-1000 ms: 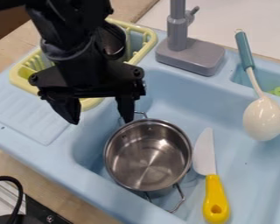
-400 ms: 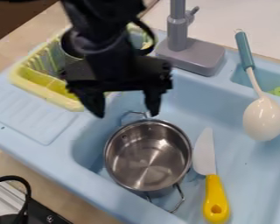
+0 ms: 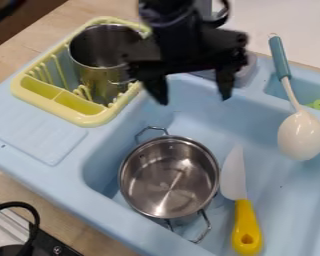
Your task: Moved the blue cooking spoon into the cooking pot
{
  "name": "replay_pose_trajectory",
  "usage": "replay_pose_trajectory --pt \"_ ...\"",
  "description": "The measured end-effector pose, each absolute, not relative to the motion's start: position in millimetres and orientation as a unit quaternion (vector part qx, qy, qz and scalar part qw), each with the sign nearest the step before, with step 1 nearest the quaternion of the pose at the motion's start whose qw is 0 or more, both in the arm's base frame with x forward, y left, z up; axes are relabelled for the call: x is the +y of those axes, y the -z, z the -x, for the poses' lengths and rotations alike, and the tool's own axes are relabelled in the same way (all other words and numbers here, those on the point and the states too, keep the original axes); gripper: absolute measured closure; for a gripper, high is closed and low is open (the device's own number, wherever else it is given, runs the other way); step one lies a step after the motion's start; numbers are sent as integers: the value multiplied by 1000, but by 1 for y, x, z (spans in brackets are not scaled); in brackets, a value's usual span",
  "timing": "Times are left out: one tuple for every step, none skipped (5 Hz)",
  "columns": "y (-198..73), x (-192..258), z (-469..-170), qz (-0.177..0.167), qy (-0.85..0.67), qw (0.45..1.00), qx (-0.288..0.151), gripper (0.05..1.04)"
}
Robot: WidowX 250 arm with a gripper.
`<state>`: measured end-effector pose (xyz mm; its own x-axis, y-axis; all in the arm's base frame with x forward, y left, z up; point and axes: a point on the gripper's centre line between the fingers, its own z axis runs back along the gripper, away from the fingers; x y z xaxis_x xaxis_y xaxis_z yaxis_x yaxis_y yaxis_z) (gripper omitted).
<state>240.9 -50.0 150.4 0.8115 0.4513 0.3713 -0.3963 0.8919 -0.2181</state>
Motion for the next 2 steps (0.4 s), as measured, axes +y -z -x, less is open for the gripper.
replay_pose_trajectory --pt "-151 -63 -263 78 -217 944 -236 87" --pt "-154 -78 -287 96 -217 936 -258 87"
